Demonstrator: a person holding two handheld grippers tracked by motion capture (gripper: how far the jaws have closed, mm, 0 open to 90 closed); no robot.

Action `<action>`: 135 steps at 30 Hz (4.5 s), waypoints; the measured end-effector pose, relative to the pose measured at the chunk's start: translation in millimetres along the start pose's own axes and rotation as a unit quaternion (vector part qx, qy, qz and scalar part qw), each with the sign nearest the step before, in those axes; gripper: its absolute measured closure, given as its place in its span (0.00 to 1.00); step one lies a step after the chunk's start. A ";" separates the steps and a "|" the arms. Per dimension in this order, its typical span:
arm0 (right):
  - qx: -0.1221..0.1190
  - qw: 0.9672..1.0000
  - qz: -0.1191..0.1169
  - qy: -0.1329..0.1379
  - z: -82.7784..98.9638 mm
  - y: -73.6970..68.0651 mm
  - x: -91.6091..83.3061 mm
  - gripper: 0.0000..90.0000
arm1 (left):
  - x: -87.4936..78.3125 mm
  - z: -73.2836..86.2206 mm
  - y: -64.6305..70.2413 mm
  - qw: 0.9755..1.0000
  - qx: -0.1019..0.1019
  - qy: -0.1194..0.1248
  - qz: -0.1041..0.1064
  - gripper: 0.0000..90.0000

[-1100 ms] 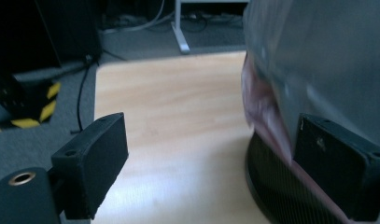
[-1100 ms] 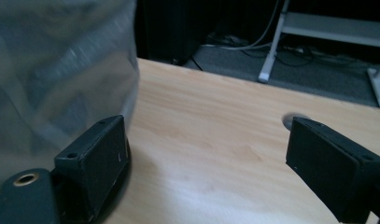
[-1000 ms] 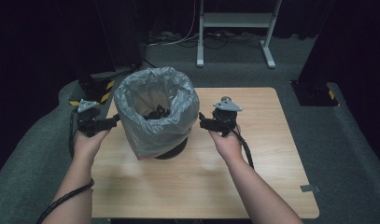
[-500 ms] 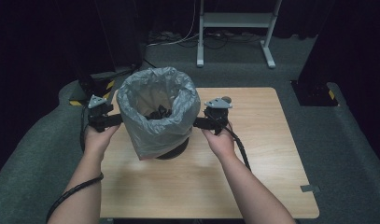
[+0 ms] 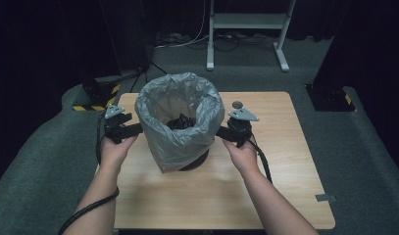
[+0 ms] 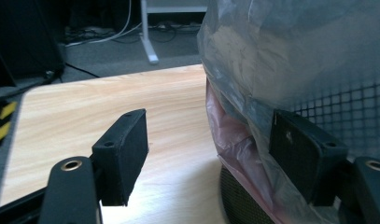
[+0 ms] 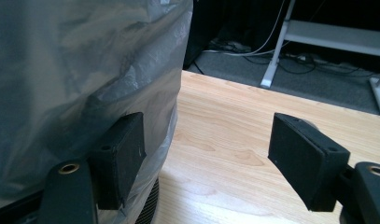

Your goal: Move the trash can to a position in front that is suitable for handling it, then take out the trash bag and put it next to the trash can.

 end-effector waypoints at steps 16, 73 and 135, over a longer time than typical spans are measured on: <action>-0.015 1.000 0.020 0.015 19.8 47.9 -37.6 0.30 | 7.3 10.9 63.4 1.000 0.019 -0.002 0.010 0.32; 0.048 0.993 0.106 0.020 52.0 160.2 -78.2 0.36 | 70.0 5.5 166.0 0.992 0.041 0.002 0.116 0.24; 0.053 0.993 0.055 0.094 -49.1 137.9 -154.6 0.58 | 24.5 -73.8 216.4 0.986 0.029 0.107 0.126 0.50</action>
Point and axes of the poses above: each handheld gripper's, and its own axes: x roughly forward along the jaws, z roughly out of its underside, y roughly to its right, the point moved 9 cm from there along x, roughly forward along the jaws, and after that the axes turned 13 degrees about z, right-handed, at the moved point
